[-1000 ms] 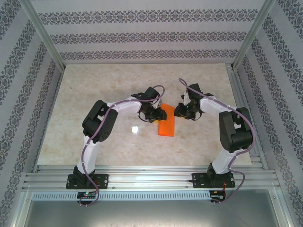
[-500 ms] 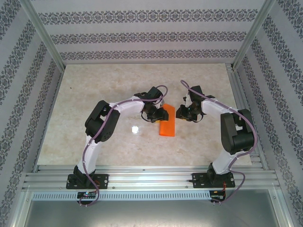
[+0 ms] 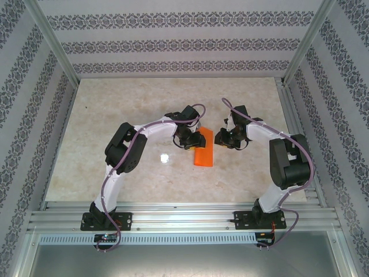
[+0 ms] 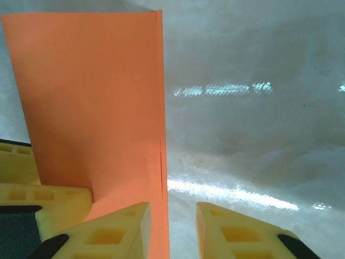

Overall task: Fold a paper plane with a square sheet of paper (fold left side to right side)
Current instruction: First fold in half a square sheet of paper at the center of the table.

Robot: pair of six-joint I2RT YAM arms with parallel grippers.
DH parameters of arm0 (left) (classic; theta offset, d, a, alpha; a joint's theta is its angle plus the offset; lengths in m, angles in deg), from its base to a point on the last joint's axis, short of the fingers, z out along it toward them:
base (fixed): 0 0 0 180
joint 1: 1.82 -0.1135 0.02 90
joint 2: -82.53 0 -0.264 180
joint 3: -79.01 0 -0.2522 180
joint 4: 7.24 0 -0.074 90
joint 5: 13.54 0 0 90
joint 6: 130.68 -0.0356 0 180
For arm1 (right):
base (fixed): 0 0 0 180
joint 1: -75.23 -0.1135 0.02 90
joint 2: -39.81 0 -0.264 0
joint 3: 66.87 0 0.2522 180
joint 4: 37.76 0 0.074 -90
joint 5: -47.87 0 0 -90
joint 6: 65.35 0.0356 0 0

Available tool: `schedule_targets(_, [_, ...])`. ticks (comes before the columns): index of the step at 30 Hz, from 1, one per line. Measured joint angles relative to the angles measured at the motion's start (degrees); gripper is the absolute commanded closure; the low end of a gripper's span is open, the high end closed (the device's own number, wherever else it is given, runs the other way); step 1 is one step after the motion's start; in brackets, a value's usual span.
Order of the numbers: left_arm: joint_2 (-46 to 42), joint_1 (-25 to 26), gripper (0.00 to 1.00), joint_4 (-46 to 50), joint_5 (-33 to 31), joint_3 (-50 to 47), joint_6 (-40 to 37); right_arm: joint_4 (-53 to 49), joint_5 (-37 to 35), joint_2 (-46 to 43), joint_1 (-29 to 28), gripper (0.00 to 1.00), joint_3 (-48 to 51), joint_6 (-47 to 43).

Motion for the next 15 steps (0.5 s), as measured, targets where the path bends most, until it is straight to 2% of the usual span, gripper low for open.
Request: schedule_targets(15, [0.28,0.33,0.58,1.14,-0.92,0.90,-0.28,2.34,2.40,-0.15,0.00,0.76,1.51,1.68])
